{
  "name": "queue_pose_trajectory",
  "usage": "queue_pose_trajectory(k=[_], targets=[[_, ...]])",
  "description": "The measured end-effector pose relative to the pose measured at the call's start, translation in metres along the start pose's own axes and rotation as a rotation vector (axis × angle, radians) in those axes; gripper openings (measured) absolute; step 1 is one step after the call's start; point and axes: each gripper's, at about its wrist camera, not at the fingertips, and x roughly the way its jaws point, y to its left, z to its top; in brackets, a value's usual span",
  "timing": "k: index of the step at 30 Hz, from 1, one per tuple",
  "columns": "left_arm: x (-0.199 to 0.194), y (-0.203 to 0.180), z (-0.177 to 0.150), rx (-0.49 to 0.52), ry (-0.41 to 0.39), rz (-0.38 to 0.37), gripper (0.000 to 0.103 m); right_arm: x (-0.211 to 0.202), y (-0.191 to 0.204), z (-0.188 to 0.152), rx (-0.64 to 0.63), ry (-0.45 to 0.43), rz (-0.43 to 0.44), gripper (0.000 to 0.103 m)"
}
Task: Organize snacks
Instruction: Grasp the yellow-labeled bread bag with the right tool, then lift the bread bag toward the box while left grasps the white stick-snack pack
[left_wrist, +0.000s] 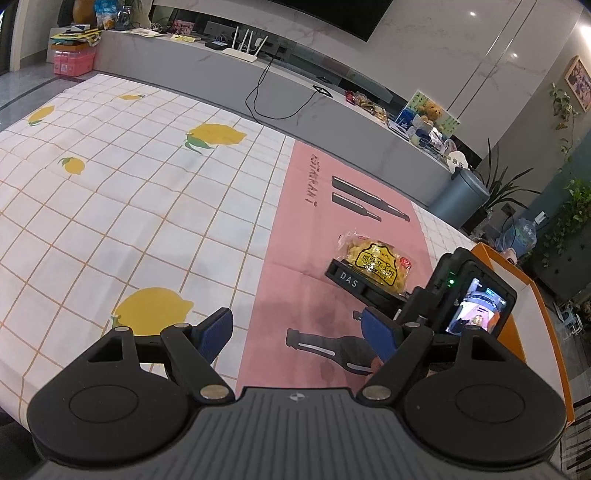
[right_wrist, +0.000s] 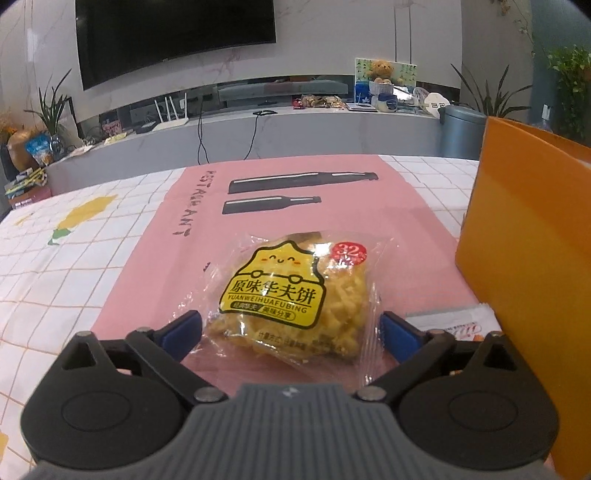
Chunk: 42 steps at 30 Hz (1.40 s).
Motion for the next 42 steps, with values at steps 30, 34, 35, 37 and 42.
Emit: queue_pose_trajectory(k=[30, 34, 35, 37, 42], targets=[[-0.007, -0.009, -0.002, 0.070, -0.045, 0.011, 0.093, -0.131, -0.038, -0.019, -0.074, -0.075, 0.160, 0.054], [-0.007, -0.013, -0.005, 0.090, -0.050, 0.020, 0.093, -0.166, -0.050, -0.015, -0.093, -0.131, 0.192, 0.054], [-0.007, -0.014, -0.006, 0.100, -0.051, 0.022, 0.093, -0.174, -0.054, -0.014, -0.086, -0.142, 0.198, 0.054], [-0.006, -0.018, -0.008, 0.118, -0.053, 0.024, 0.093, -0.190, -0.066, -0.013, -0.053, -0.159, 0.223, 0.054], [0.001, -0.027, -0.016, 0.144, -0.023, 0.015, 0.093, -0.223, -0.096, -0.013, 0.006, -0.222, 0.219, 0.054]])
